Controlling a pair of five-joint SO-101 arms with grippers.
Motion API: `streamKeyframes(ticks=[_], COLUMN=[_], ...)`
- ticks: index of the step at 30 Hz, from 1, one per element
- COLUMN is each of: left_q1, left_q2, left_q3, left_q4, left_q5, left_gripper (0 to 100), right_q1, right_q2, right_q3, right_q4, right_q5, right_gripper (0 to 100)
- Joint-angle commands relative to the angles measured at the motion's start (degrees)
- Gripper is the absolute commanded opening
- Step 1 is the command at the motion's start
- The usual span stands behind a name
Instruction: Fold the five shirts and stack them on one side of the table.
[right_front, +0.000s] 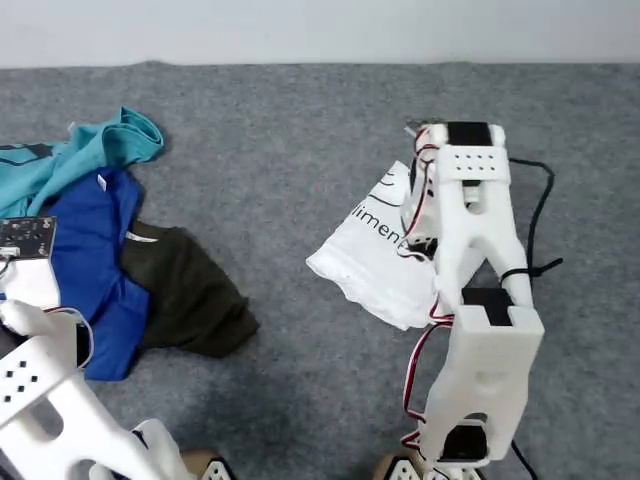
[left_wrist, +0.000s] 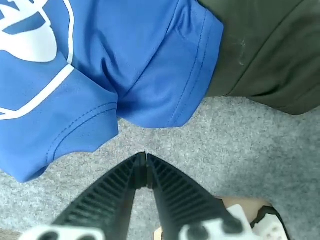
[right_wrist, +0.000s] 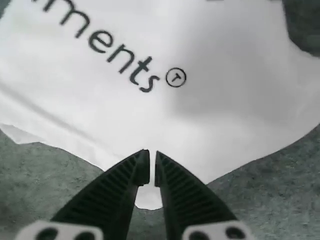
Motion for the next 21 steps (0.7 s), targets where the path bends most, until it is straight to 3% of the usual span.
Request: streamKeyframes(ticks=[1, 10, 16, 21], left_q1=[0.5, 0.5, 0.5, 0.5], left_q2=[-1.0, -1.0, -1.0, -1.0], left_q3=[-2.0, -2.0, -2.0, -2.0], left_q4=[0.6, 0.5, 0.5, 0.5], left_q5=[0.1, 0.1, 0.1, 0.1], left_gripper=[1, 1, 1, 1], right_q1=[-3.2, -12.8, -9.8, -1.6], right_q2=[-2.0, 7.3, 3.6, 0.0], right_q3=[2.9, 3.9, -3.3, -10.5], right_q4=[1.4, -4.4, -1.5, -2.6], right_q5=[-1.2, -2.3, -2.9, -2.8], right_gripper=[1.0, 0.9, 0.9, 0.9])
